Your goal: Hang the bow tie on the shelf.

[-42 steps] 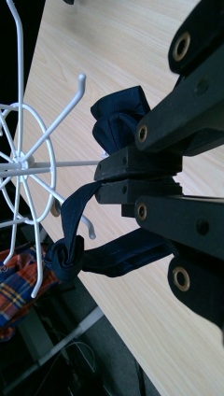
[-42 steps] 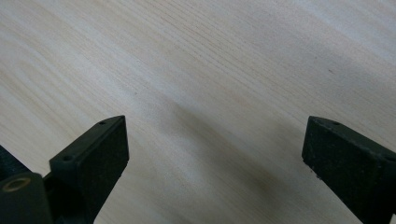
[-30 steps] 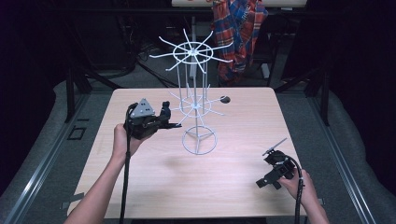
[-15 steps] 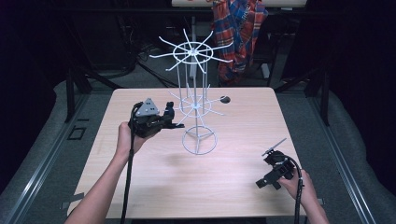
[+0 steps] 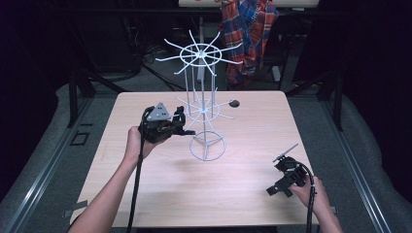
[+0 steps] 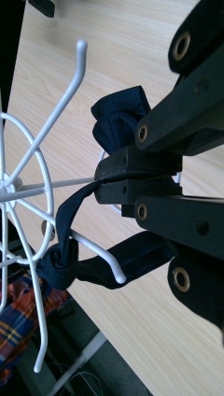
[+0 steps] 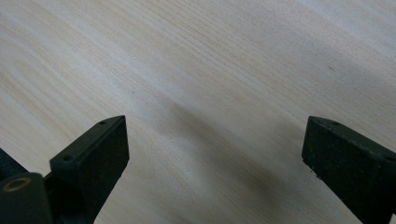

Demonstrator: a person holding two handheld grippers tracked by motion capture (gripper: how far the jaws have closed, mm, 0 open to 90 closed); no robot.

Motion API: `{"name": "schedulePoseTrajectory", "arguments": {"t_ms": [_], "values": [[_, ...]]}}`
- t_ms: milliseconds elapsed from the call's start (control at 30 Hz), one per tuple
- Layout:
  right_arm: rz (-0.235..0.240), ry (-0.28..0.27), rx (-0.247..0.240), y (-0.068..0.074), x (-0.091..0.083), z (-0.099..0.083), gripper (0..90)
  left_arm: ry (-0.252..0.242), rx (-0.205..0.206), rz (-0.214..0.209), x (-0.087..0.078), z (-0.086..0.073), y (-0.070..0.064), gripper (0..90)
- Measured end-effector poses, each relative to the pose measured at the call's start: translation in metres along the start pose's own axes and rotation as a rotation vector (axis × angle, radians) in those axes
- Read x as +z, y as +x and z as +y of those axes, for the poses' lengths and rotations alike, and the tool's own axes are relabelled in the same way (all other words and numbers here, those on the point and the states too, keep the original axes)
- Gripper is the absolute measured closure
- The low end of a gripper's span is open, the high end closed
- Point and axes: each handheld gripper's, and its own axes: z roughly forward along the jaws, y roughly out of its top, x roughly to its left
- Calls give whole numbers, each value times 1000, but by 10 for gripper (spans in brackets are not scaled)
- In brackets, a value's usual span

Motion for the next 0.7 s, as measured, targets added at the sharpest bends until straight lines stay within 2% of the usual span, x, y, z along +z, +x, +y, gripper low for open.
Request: {"name": "schedulePoseTrajectory", "arguments": {"t_ms": [33, 67, 133, 167, 433, 467, 500, 533, 567, 600, 700], "values": [[-6, 6, -5, 0, 0, 0, 70, 4, -3, -1, 1, -1, 0, 874], [15, -5, 16, 1, 0, 0, 71, 5, -11, -9, 3, -1, 1, 874], [6, -17, 15, 1, 1, 0, 72, 16, -14, -11, 5, -3, 1, 874], [15, -1, -4, 0, 1, 1, 71, 20, -12, -7, 5, -4, 1, 874], [12, -16, 10, 1, 1, 0, 71, 38, -28, -6, 8, -6, 1, 874], [23, -10, 18, 1, 0, -1, 72, 37, -32, -5, 9, -6, 1, 874], [18, -17, 8, 1, -1, -1, 72, 38, -32, -7, 9, -6, 1, 874], [21, -43, 29, 0, 1, -2, 72, 44, -24, -5, 10, -6, -1, 874], [21, -43, 29, 0, 1, -2, 72, 44, -24, -5, 10, -6, -1, 874], [12, -24, 5, -1, 0, -1, 72, 52, -17, -5, 12, -6, -1, 875], [17, -11, 3, 1, -1, 0, 72, 60, -21, -5, 14, -8, -1, 875]]}}
